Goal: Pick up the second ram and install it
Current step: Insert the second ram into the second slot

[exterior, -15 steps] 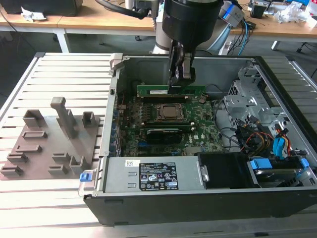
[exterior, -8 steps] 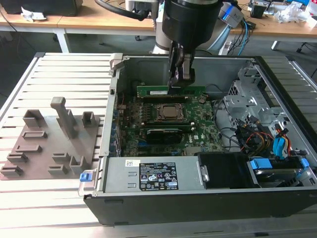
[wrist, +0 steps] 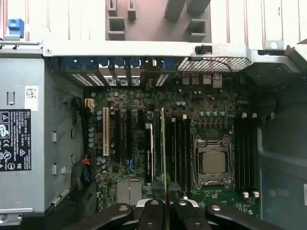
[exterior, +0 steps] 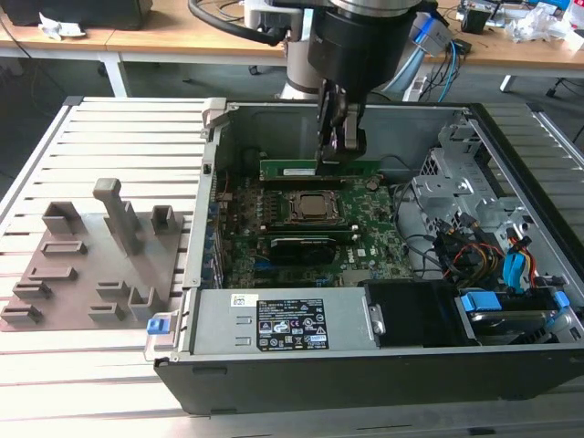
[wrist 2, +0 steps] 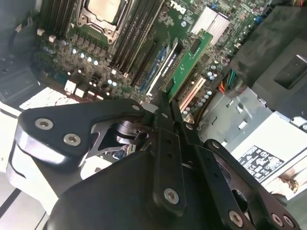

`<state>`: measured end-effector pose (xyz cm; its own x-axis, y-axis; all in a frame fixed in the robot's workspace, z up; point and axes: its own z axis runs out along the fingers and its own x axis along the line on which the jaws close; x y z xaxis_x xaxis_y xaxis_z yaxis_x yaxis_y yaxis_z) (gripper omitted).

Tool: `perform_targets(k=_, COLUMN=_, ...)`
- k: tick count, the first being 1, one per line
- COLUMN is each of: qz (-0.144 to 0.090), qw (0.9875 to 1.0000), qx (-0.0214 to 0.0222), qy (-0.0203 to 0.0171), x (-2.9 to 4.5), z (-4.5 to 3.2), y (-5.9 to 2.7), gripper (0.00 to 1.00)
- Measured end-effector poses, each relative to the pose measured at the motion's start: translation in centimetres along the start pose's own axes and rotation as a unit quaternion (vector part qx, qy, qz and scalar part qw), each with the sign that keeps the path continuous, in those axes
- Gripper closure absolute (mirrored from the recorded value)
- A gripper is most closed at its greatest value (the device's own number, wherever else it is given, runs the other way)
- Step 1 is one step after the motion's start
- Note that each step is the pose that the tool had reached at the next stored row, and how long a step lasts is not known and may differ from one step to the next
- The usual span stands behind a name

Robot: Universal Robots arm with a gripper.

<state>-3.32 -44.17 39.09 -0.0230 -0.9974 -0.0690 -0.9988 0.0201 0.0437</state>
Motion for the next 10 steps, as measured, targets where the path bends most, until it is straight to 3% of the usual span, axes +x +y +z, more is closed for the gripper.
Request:
perform_targets(k=4, qz=0.0, qw=1.0, qx=-0.0002, qy=0.0, x=-0.71, z=0.46, y=-0.41, gripper=0.86)
perform_targets(k=10, qz=0.0, qw=1.0, qx=-0.0004, qy=-0.0001, x=-1.03, z=1.08, y=-0.78, gripper=0.86)
